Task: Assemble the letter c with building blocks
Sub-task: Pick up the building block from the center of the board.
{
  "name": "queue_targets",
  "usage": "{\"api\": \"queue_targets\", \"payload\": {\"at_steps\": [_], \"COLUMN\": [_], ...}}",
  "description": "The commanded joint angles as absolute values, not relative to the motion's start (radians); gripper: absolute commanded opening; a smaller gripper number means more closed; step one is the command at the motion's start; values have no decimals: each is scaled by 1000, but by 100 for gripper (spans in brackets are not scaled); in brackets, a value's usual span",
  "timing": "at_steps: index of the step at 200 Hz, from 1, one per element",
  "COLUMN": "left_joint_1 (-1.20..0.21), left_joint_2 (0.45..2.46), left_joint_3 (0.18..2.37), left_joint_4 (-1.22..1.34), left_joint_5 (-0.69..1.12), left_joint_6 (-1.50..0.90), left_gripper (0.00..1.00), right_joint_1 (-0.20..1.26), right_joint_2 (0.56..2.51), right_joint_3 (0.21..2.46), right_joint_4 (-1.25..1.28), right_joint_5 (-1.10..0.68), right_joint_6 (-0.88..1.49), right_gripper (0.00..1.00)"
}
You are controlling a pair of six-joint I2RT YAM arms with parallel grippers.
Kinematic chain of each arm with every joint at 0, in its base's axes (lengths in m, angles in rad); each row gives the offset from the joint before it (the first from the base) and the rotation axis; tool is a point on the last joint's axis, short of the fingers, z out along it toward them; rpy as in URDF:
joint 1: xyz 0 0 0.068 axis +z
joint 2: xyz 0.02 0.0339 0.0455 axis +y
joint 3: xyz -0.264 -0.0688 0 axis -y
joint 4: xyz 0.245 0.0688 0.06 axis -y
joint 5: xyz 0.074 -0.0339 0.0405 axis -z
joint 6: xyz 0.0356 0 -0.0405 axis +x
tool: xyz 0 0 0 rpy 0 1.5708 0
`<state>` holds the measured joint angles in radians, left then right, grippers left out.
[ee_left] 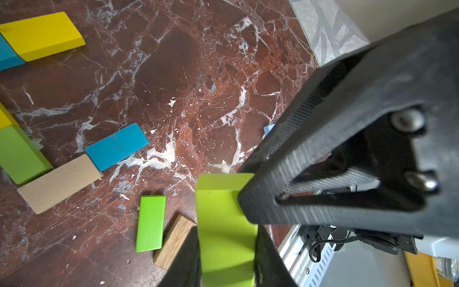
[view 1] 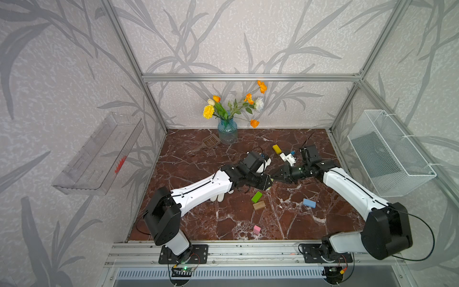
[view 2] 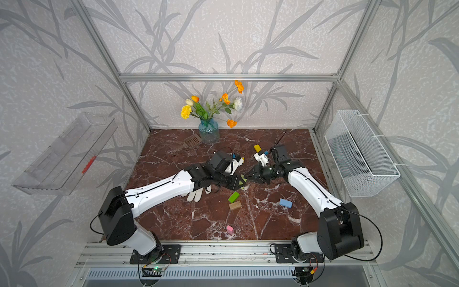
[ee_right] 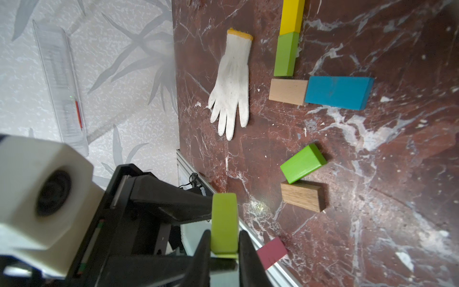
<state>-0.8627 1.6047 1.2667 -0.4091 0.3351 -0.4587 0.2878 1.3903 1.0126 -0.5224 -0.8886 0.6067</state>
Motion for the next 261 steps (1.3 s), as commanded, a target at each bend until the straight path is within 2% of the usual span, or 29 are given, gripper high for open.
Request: {"api": "queue_targets", "payload": {"at_steps": [1,40,61,92,149,214,261], "left_joint_1": [-867,-868,-867,-867,-838,-689,-596], "left_joint_2": [1583,1571,1561,1535,1434,1436,1481], "left_joint_3": [1256,1253,1256,1238,1109,1085,1086], "left_joint_4": [-386,-384,-392,-386,-281,-300,-283], "left_joint_5": [347,332,315,292,251,411,529], "left_joint_6": [-442,-447,-447,-464,-544,-531,-494], "left_gripper": [21,26,38,48,51,52,52], "right_joint_1": [284,284,284,282,197,22,-13], "right_joint_2": [1373,1374,1379,1392,1487,1731,1898], "right_joint_3": [1032,1030,1033,1051,1133,1295,1477], "right_joint_4": [-519,-517,-508,-511,-526,-656,-819], "right_joint_5": [-908,-914,-920,-907,-890,-933,-918], "right_joint_6": [604,603,606,599,538,258,9], "right_gripper": [9,9,8,8,8,6,6]}}
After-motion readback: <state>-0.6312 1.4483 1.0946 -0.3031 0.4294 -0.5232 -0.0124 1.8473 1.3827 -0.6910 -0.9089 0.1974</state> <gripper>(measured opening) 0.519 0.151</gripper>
